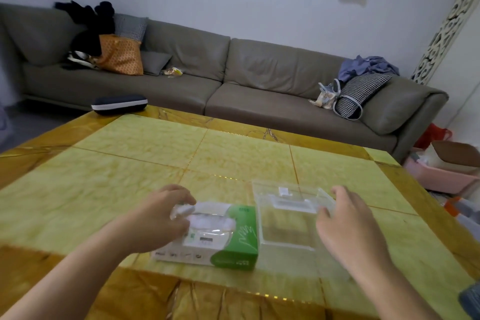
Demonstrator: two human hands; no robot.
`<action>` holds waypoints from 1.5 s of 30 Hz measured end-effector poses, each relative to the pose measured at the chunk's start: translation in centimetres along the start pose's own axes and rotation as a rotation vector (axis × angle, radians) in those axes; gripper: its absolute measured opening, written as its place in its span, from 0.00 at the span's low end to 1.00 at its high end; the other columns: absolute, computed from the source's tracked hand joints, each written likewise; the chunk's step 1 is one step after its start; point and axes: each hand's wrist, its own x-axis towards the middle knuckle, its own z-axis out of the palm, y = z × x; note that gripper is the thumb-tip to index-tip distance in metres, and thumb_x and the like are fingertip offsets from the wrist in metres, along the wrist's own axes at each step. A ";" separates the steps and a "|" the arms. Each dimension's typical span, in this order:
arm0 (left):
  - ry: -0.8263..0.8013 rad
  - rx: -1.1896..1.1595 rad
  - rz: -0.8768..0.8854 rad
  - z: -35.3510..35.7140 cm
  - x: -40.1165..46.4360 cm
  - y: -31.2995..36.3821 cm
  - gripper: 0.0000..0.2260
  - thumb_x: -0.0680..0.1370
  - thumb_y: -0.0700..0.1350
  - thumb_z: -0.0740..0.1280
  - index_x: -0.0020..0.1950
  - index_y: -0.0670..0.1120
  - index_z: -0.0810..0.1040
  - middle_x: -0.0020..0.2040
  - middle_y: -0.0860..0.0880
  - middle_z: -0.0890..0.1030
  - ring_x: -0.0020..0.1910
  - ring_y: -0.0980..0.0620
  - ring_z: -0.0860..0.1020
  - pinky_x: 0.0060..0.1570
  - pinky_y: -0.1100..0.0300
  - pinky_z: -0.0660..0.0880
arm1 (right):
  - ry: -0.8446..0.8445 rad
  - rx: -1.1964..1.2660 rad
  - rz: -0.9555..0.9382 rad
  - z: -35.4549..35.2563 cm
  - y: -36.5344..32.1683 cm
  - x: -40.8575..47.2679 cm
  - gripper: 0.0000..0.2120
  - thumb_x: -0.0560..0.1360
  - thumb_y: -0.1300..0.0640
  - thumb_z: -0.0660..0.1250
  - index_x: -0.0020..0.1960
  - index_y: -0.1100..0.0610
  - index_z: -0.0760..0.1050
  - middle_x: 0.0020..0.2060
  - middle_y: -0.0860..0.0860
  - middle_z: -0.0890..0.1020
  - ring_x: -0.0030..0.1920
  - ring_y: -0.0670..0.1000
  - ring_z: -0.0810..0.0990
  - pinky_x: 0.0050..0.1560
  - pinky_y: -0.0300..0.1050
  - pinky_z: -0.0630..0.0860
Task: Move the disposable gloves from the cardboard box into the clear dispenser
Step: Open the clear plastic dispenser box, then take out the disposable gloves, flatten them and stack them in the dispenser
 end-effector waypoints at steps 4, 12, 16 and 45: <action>0.031 0.017 0.033 0.5 -0.3 -0.1 0.08 0.81 0.52 0.68 0.59 0.60 0.79 0.64 0.66 0.71 0.63 0.64 0.72 0.58 0.68 0.70 | 0.101 -0.042 -0.366 0.9 -5.4 -2.1 0.20 0.82 0.58 0.63 0.74 0.56 0.71 0.66 0.49 0.77 0.68 0.50 0.75 0.71 0.44 0.69; 0.152 0.078 0.069 1.5 -0.2 0.5 0.02 0.81 0.52 0.68 0.49 0.58 0.80 0.52 0.61 0.79 0.53 0.60 0.76 0.54 0.58 0.77 | -0.213 -0.036 -0.777 5.3 -12.9 -5.6 0.19 0.78 0.67 0.63 0.65 0.52 0.76 0.57 0.48 0.77 0.61 0.52 0.72 0.58 0.44 0.68; 0.133 0.089 0.044 1.4 -0.6 0.4 0.03 0.83 0.52 0.64 0.53 0.57 0.77 0.56 0.59 0.80 0.56 0.58 0.78 0.54 0.56 0.78 | -0.190 0.010 -0.662 6.3 -12.4 -5.3 0.13 0.77 0.66 0.65 0.55 0.50 0.80 0.50 0.45 0.77 0.55 0.50 0.74 0.50 0.43 0.72; -0.008 -0.018 -0.030 1.1 -1.2 0.5 0.24 0.74 0.58 0.77 0.67 0.58 0.75 0.64 0.66 0.73 0.53 0.62 0.76 0.46 0.65 0.75 | -0.147 0.131 -0.614 5.9 -11.0 -2.6 0.06 0.82 0.56 0.70 0.51 0.48 0.85 0.43 0.42 0.83 0.44 0.44 0.81 0.48 0.45 0.82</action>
